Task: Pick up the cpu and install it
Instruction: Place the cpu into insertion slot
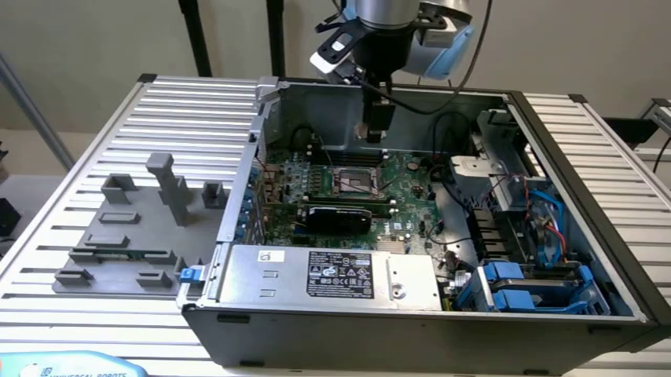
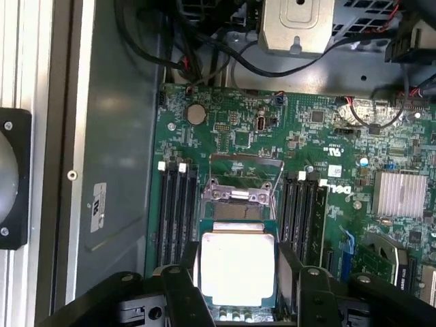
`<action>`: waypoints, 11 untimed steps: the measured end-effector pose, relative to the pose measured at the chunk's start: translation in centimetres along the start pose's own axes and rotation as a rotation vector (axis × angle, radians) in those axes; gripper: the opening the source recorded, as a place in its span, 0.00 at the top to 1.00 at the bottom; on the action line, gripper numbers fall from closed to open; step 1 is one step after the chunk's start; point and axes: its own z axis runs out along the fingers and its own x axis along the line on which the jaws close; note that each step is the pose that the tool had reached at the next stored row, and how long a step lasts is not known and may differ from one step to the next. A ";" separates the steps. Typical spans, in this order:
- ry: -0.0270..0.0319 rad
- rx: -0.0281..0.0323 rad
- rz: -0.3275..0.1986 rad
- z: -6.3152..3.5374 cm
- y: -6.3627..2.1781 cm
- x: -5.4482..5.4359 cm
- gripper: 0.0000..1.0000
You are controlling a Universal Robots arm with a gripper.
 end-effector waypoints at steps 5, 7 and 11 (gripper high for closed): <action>-0.0002 0.0003 0.004 0.52 -1.11 0.0 0.45; -0.0003 0.0002 0.007 0.79 -1.47 0.0 0.45; -0.0008 -0.0001 0.021 1.50 -1.73 -0.1 0.45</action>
